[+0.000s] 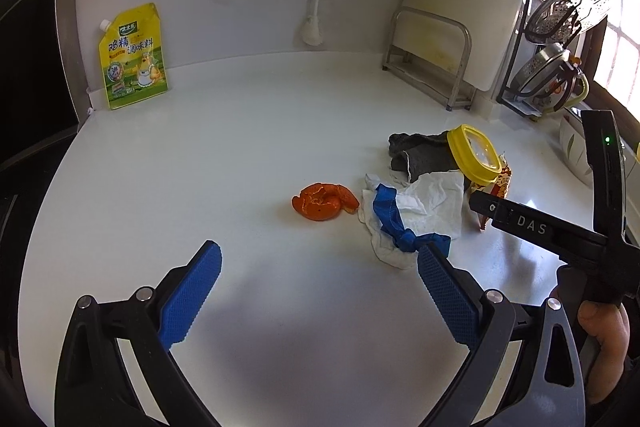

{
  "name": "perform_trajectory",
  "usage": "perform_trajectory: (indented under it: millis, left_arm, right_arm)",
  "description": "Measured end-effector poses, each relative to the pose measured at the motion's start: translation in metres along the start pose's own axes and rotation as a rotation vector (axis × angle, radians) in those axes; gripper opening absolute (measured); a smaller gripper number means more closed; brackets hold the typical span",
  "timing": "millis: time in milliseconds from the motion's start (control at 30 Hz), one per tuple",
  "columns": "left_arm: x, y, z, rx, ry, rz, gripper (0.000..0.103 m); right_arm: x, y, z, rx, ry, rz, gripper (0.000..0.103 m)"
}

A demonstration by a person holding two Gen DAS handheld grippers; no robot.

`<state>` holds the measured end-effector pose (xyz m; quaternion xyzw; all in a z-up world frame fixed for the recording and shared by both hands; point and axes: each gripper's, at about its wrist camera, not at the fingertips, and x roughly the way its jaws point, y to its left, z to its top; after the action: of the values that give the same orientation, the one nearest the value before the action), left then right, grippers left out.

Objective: Collect trash
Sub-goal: 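Grasp the red-white snack wrapper with the right tool while the left tool grasps the blue strap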

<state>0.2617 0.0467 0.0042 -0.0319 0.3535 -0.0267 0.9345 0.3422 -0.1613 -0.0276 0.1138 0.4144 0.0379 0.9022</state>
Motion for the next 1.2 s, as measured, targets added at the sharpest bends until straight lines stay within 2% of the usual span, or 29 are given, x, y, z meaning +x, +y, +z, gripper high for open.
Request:
perform_trajectory:
  millis: [100,167,300,500,667,900,1033,1200]
  left_arm:
    - [0.001,-0.003,0.0,0.007,-0.001,0.006,0.097]
    - [0.001,-0.006,0.0,0.012,-0.001,0.007,0.097]
    - [0.0,-0.011,0.0,0.017,-0.001,0.008,0.097]
    - [0.005,-0.023,-0.001,0.014,0.021,-0.003,0.097]
    - [0.009,-0.034,-0.002,0.023,0.023,0.016,0.097]
    - [0.017,-0.051,0.003,0.049,0.029,0.05,0.097]
    - [0.026,-0.057,0.009,0.046,0.04,0.076,0.097]
    - [0.043,-0.062,0.012,0.032,0.096,0.093,0.097]
  right_arm:
    - [0.002,0.001,0.004,-0.027,-0.006,-0.018,0.062]
    - [0.003,0.001,0.003,-0.044,0.01,-0.007,0.045]
    - [0.0,-0.002,-0.002,-0.086,0.022,0.001,0.022]
    - [-0.02,-0.021,-0.005,-0.105,-0.001,0.027,0.019]
    - [-0.04,-0.043,-0.011,-0.13,-0.048,0.037,0.019]
    - [-0.05,-0.075,-0.012,-0.039,-0.073,0.102,0.019]
    - [-0.05,-0.08,-0.013,-0.015,-0.074,0.134,0.019]
    - [-0.051,-0.075,-0.013,-0.026,-0.081,0.17,0.019]
